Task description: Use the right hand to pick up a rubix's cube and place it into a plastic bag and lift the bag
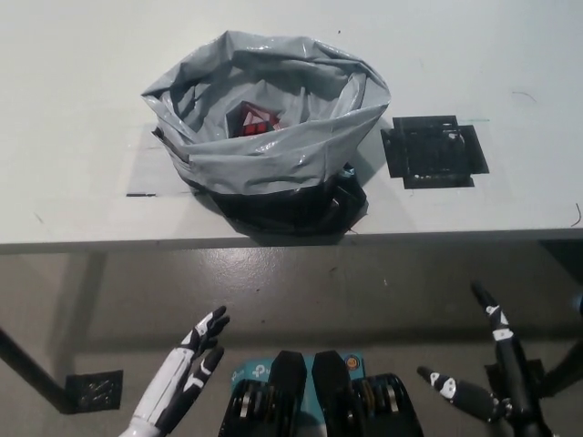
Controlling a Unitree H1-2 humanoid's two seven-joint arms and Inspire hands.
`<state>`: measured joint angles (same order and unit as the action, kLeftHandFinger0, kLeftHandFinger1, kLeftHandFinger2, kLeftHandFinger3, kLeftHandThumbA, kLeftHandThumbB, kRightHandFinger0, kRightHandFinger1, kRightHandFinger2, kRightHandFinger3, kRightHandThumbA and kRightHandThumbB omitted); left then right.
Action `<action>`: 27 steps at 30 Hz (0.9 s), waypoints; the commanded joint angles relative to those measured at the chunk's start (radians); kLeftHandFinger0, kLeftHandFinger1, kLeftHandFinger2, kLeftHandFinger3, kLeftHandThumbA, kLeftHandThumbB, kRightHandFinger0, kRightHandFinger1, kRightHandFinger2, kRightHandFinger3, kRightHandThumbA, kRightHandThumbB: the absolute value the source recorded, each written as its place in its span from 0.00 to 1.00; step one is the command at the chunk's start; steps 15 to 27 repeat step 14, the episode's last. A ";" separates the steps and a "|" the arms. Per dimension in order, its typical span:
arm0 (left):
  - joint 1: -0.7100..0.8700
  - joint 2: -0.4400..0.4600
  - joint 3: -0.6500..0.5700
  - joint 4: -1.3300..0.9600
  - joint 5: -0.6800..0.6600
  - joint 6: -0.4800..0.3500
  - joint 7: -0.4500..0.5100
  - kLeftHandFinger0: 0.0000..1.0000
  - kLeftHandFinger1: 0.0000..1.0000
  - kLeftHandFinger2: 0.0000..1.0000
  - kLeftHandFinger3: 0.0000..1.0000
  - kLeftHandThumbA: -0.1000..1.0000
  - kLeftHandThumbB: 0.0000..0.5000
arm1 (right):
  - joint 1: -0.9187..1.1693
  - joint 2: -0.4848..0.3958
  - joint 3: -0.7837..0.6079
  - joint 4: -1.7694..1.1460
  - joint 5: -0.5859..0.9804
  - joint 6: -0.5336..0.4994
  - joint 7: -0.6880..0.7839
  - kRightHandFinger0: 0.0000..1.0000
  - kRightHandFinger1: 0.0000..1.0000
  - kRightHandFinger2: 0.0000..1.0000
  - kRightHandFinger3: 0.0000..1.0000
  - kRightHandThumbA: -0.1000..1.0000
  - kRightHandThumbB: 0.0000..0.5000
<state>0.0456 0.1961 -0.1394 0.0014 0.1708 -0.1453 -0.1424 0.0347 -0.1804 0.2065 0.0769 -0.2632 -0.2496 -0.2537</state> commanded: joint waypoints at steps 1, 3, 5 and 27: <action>0.005 0.010 0.012 -0.037 0.019 -0.066 0.024 1.00 1.00 1.00 1.00 1.00 0.33 | -0.024 0.007 0.014 0.004 -0.055 -0.154 0.005 1.00 1.00 1.00 1.00 0.98 0.39; 0.003 0.012 0.016 -0.036 0.021 -0.063 0.026 1.00 1.00 1.00 1.00 1.00 0.33 | -0.034 0.013 0.016 0.009 -0.055 -0.156 0.013 1.00 1.00 1.00 1.00 0.95 0.37; -0.002 0.013 0.021 -0.032 0.013 -0.058 0.024 1.00 1.00 1.00 1.00 1.00 0.33 | -0.041 0.016 0.015 0.012 -0.058 -0.155 0.016 1.00 1.00 1.00 1.00 0.94 0.35; -0.030 0.008 0.028 -0.018 0.025 -0.050 0.025 1.00 1.00 1.00 1.00 1.00 0.31 | -0.060 0.002 0.027 -0.014 -0.046 -0.014 0.117 1.00 1.00 1.00 1.00 0.53 0.27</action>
